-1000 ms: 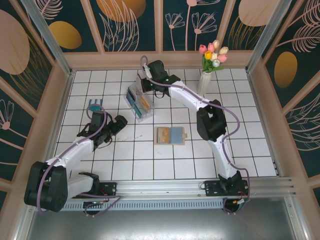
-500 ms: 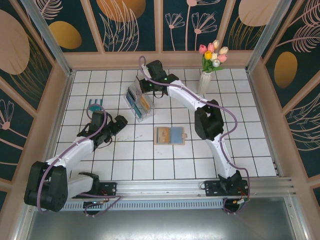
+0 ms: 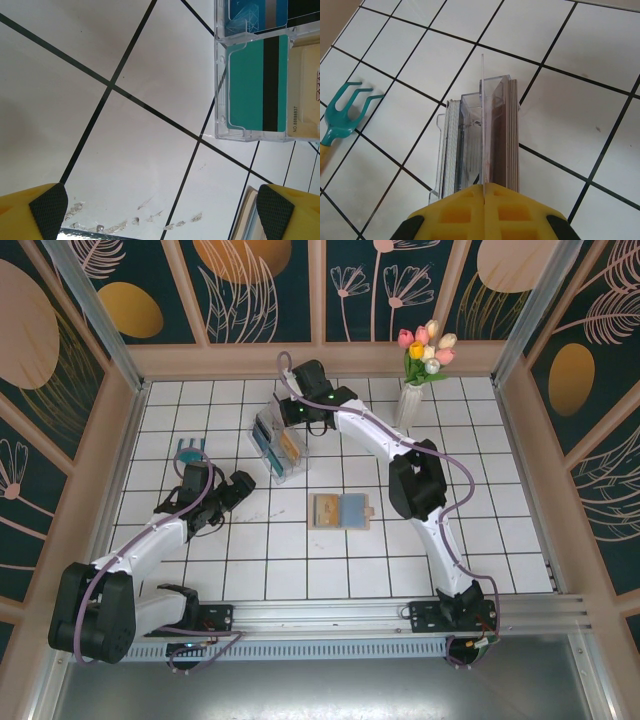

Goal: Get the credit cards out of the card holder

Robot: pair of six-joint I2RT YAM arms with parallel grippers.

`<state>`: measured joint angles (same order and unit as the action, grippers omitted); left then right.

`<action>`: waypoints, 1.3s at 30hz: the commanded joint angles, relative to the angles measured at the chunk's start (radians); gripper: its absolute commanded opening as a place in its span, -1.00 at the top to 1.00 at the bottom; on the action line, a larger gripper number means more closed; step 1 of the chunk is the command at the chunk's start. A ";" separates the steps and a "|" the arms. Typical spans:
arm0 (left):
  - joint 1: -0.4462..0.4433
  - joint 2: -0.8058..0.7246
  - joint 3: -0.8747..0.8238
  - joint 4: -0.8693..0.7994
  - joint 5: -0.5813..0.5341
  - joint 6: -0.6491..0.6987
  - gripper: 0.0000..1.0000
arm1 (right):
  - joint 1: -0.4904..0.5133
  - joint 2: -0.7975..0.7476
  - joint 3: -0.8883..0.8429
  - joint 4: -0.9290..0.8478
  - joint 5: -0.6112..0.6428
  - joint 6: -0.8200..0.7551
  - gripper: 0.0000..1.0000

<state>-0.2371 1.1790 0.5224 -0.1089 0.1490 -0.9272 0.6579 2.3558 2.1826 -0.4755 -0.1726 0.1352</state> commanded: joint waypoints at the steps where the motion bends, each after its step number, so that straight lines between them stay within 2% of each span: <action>1: 0.007 0.005 -0.005 0.003 0.006 0.016 -0.97 | -0.004 0.023 0.043 -0.021 0.013 -0.012 0.89; 9: 0.005 0.004 -0.007 0.003 0.006 0.019 -0.98 | -0.006 0.036 0.046 -0.028 0.024 -0.014 0.89; 15: 0.006 0.003 -0.009 0.003 0.007 0.019 -0.97 | -0.006 0.037 0.054 -0.036 0.028 -0.015 0.75; 27: 0.007 0.002 -0.007 0.005 0.014 0.020 -0.97 | -0.006 0.030 0.092 -0.058 0.014 -0.003 0.66; 31: 0.007 -0.004 -0.005 0.002 0.014 0.029 -0.97 | -0.006 -0.001 0.103 -0.082 0.019 0.034 0.50; 35: 0.007 -0.023 0.002 -0.013 0.010 0.049 -0.97 | -0.006 -0.097 0.049 -0.070 0.025 0.092 0.31; 39: 0.006 -0.053 0.001 -0.018 0.021 0.082 -0.97 | -0.006 -0.285 -0.183 0.024 0.055 0.167 0.12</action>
<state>-0.2371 1.1576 0.5224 -0.1108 0.1509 -0.8894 0.6579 2.2539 2.0930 -0.5072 -0.1467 0.2268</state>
